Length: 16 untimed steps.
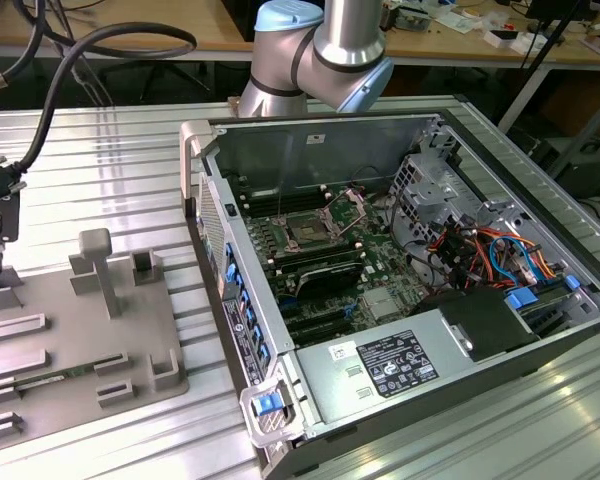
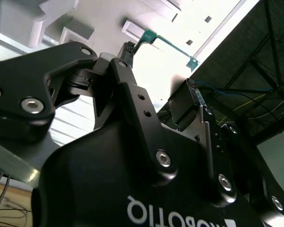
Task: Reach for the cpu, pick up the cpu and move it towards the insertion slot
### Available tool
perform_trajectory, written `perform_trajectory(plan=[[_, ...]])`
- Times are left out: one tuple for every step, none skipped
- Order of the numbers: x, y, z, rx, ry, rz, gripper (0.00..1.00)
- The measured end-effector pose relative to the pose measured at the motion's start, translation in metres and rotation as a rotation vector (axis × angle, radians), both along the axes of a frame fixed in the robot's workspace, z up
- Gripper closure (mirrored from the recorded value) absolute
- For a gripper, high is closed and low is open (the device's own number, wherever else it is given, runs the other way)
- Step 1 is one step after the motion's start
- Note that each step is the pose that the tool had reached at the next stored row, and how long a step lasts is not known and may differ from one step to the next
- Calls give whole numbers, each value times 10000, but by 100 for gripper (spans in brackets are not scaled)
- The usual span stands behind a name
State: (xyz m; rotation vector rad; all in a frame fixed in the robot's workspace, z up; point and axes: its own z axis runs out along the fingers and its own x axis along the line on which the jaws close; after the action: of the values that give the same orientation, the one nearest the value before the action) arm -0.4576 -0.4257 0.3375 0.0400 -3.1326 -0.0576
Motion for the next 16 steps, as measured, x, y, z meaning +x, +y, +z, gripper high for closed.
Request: perform_trajectory(plan=[[0,0,8,0,-1,0,45],[0,0,19,1,-2,0,45],[0,0,27,0,-1,0,45],[0,0,34,0,-2,0,45],[0,0,49,1,-2,0,45],[0,0,62,1,-2,-1,45],[0,0,74,1,-1,0,45],[0,0,80,1,-1,0,45],[0,0,85,0,-1,0,45],[0,0,90,0,-1,0,45],[0,0,96,0,-1,0,45],[0,0,107,1,-1,0,45],[0,0,114,0,-1,0,45],[0,0,121,0,-1,0,45],[1,-1,129,1,-2,1,45],[1,-1,136,1,-1,1,45]])
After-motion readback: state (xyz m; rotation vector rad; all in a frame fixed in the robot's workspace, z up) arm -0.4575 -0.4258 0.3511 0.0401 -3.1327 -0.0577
